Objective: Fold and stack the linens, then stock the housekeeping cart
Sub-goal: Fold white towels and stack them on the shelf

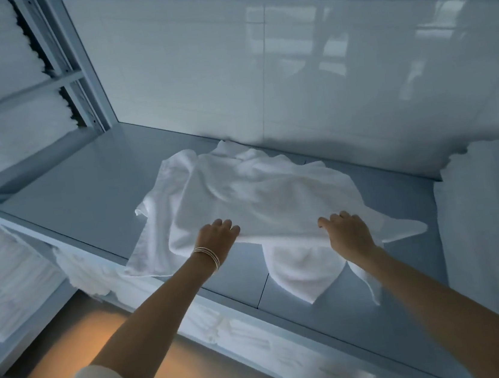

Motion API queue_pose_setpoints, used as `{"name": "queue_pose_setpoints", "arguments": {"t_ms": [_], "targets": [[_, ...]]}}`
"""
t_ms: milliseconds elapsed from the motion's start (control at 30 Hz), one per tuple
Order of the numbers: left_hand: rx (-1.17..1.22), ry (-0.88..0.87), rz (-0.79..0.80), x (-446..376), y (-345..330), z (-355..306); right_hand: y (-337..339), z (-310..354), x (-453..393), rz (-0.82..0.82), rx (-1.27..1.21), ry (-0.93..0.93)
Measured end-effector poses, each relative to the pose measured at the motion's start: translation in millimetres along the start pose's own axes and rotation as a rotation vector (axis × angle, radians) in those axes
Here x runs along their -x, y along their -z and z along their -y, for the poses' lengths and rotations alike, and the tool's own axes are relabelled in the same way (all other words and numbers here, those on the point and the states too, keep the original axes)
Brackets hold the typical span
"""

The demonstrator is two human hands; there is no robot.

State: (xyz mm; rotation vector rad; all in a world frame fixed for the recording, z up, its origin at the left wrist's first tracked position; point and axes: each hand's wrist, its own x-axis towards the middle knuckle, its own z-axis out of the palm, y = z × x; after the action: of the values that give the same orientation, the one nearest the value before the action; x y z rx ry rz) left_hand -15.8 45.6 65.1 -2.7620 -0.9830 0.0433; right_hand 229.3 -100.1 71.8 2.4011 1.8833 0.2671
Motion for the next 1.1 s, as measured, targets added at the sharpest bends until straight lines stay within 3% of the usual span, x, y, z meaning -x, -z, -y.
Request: {"name": "queue_pose_setpoints", "arguments": {"t_ms": [133,400,633,800,1100], "targets": [[-0.124,-0.008,0.126,22,33,9,20,9,12,0.166,-0.117,0.031],[-0.284,-0.009,0.270,57,17,47,22,51,48,0.210,-0.164,0.103],[-0.307,-0.067,0.355,85,-17,81,-8,102,83,0.346,-0.292,-0.012],[-0.235,-0.078,0.527,89,-33,85,-20,109,114,0.484,-0.222,-0.123],[-0.040,-0.466,0.297,71,-30,-29,-30,85,155,0.563,-0.122,-0.252]]}}
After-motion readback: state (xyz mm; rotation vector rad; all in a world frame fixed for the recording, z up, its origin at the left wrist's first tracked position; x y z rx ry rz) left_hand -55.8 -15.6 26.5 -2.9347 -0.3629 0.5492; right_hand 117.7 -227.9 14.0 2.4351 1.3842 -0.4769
